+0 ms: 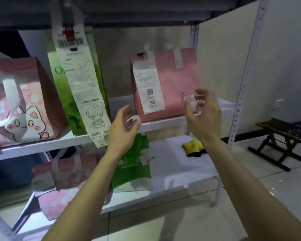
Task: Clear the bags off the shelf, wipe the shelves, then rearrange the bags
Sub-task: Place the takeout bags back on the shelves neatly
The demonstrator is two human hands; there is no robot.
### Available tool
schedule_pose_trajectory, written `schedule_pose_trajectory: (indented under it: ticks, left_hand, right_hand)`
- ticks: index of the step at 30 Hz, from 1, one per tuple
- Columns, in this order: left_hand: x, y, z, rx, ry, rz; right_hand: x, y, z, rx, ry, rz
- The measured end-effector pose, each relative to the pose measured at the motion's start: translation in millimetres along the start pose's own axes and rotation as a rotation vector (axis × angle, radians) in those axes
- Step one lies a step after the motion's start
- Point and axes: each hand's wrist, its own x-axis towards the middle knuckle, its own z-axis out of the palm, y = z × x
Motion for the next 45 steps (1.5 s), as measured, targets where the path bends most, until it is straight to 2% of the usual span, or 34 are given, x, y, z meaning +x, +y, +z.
schedule_pose_trajectory:
  ticks: [3, 7, 10, 13, 18, 21, 26, 31, 35, 40, 45]
  left_hand:
    - [-37.8, -9.3, -17.5, 0.025, 0.005, 0.074]
    - [-81.1, -35.6, -36.2, 0.047, -0.037, 0.016]
    - [-104.0, -69.8, -47.3, 0.125, -0.085, -0.124]
    - [-122.0, -110.7, -51.8, 0.181, -0.107, -0.286]
    - [-137.2, -163.8, -39.0, 0.214, -0.184, -0.498]
    - [-132.4, -181.8, -24.2, 0.235, -0.198, -0.588]
    - [-128.0, -200.8, -4.1, 0.286, -0.126, -0.726]
    - [-118.7, -213.8, -5.4, 0.206, -0.134, -0.887]
    - [-130.6, -220.0, -2.8, 0.149, -0.170, -0.832]
    - [-161.3, -214.8, 3.4, 0.053, -0.150, -0.688]
    - [-181.5, -203.3, 7.1, 0.018, -0.162, -0.631]
  right_hand:
    - [-33.2, -21.6, 16.1, 0.074, -0.183, -0.182]
    - [-103.2, -18.5, 53.5, 0.002, -0.501, -0.355]
    - [-147.3, 4.4, 80.9, -0.009, -0.756, -0.224]
    - [-171.9, 38.7, 101.3, -0.137, -0.951, -0.040]
    - [-186.8, 86.2, 116.2, -0.298, -1.050, 0.257]
    - [-188.2, 107.1, 129.5, -0.333, -1.052, 0.397]
    - [-205.8, 111.8, 153.3, -0.308, -1.083, 0.505]
    - [-215.3, 110.3, 174.4, -0.277, -1.122, 0.491]
    - [-221.4, 113.8, 179.8, -0.263, -1.233, 0.491]
    - [-225.5, 120.9, 165.7, -0.228, -1.245, 0.482]
    - [-221.4, 134.7, 136.1, -0.263, -1.252, 0.419]
